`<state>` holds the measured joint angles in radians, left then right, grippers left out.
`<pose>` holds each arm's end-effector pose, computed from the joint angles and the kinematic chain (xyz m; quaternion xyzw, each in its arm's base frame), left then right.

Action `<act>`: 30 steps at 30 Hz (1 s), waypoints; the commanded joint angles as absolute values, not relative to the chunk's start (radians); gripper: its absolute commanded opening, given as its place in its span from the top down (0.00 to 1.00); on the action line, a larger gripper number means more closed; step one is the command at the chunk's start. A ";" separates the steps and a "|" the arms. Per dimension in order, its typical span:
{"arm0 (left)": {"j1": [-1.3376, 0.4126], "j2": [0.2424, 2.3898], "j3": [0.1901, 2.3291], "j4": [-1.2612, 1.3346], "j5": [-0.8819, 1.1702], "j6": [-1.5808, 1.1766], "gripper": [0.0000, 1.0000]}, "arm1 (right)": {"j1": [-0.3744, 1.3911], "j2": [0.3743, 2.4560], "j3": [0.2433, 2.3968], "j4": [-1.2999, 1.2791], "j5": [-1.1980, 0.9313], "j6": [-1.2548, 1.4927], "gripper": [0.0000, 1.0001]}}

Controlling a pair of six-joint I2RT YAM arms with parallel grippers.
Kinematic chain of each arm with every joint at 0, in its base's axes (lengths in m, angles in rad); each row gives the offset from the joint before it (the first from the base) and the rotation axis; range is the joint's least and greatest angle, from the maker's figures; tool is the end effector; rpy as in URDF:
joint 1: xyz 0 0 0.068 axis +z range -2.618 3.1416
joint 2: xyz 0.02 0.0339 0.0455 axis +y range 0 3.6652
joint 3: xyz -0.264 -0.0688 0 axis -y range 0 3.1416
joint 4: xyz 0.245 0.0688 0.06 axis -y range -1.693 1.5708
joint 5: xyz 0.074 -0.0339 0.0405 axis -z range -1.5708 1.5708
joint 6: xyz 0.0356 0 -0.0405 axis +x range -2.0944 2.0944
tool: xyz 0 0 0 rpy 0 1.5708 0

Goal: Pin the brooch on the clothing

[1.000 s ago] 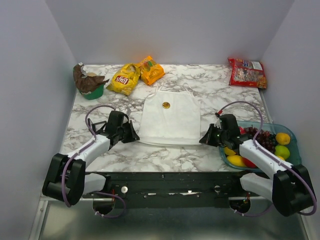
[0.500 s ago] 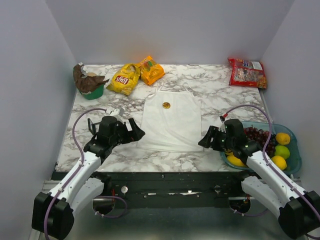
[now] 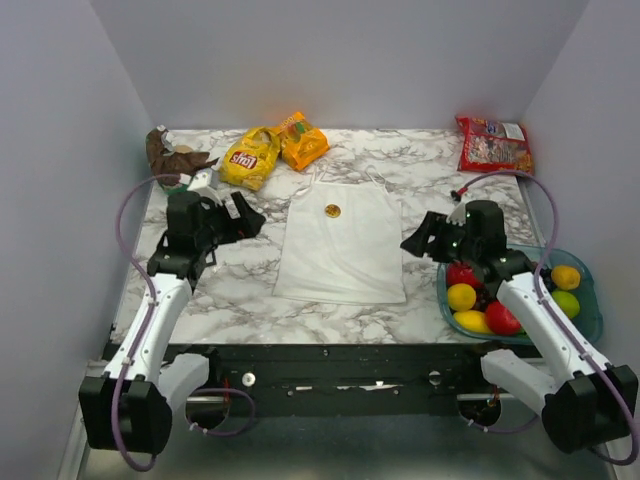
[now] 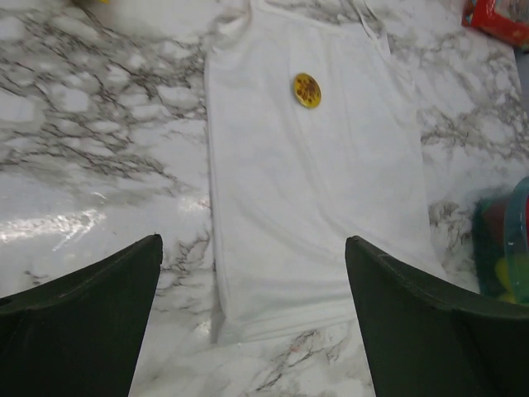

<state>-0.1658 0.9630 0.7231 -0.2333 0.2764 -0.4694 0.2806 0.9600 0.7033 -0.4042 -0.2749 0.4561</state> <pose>0.2132 -0.0455 0.2810 -0.0567 0.8462 -0.2730 0.4541 0.1955 0.0664 0.2591 0.0180 0.8917 0.2716 0.3618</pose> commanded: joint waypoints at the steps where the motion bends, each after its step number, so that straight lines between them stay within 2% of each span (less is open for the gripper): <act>1: 0.066 1.017 0.839 -0.233 0.469 -0.385 0.01 | 0.105 1.012 0.781 -0.347 -0.397 0.384 0.25; 3: 0.171 1.040 0.888 -0.250 0.523 -0.373 0.01 | -0.020 1.017 0.805 -0.344 -0.454 0.364 0.25; 8: 0.219 1.017 0.934 -0.270 0.534 -0.405 0.01 | -0.204 0.956 0.851 -0.379 -0.506 0.338 0.25; 15: 0.218 0.807 0.954 -0.250 0.480 -0.362 0.01 | -0.210 0.758 0.881 -0.416 -0.336 0.282 0.25; 20: 0.216 0.792 0.994 -0.319 0.416 -0.342 0.01 | -0.212 0.611 0.796 -0.296 -0.272 0.256 0.24; 30: 0.215 0.787 0.971 -0.308 0.436 -0.345 0.01 | -0.210 0.572 0.765 -0.307 -0.278 0.207 0.24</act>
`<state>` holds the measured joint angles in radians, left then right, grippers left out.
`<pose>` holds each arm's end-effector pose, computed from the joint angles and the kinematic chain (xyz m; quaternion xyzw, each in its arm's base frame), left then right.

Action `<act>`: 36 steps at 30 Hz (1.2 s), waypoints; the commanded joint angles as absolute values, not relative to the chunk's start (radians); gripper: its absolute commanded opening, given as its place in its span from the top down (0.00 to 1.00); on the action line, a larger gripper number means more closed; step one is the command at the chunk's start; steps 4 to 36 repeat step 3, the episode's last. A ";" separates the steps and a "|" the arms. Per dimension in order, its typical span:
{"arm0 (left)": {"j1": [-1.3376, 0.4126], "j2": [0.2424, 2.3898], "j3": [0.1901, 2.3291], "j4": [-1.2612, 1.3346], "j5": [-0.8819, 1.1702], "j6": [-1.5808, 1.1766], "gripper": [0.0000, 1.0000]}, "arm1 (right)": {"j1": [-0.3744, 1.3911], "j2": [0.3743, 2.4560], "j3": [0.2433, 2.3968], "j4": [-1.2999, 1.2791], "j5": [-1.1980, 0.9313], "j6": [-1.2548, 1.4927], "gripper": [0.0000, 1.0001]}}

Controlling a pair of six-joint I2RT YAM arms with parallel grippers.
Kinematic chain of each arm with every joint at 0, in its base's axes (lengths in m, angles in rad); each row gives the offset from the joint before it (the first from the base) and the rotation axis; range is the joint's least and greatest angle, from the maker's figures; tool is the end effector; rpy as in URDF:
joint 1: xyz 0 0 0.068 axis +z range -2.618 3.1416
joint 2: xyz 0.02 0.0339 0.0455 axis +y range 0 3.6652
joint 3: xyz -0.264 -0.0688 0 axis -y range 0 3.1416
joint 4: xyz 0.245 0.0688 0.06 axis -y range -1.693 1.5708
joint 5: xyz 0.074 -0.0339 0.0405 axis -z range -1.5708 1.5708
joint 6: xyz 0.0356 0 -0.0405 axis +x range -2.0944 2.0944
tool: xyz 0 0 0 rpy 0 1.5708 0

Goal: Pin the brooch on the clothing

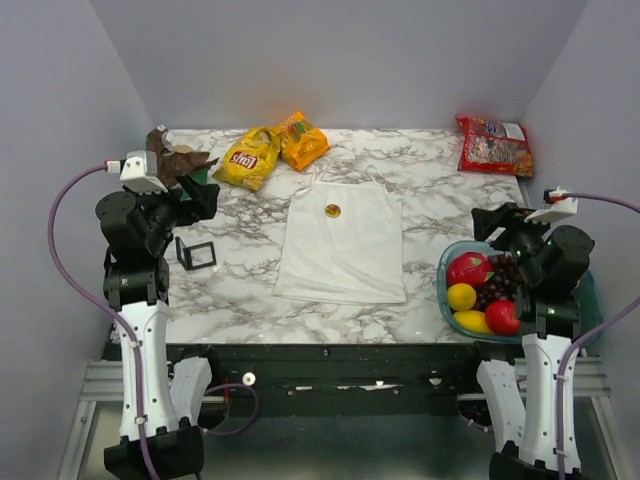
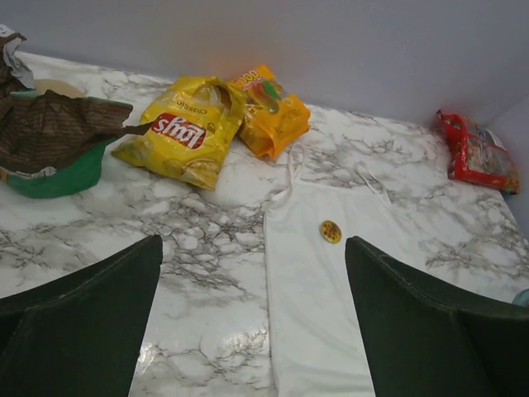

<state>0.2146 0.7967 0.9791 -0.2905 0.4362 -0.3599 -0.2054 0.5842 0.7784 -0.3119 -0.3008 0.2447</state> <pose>0.1704 0.0218 0.3943 -0.0673 0.7378 -0.2079 0.6386 0.1351 -0.0174 0.3526 0.0679 0.7426 0.1249 0.6545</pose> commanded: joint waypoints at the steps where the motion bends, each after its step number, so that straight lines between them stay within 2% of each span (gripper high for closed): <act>1: 0.216 0.787 0.969 -0.311 0.436 -0.341 0.01 | -0.210 0.568 0.764 -0.310 -0.275 0.204 0.24; 36: 0.215 0.787 0.973 -0.319 0.426 -0.334 0.01 | -0.210 0.565 0.761 -0.310 -0.273 0.198 0.24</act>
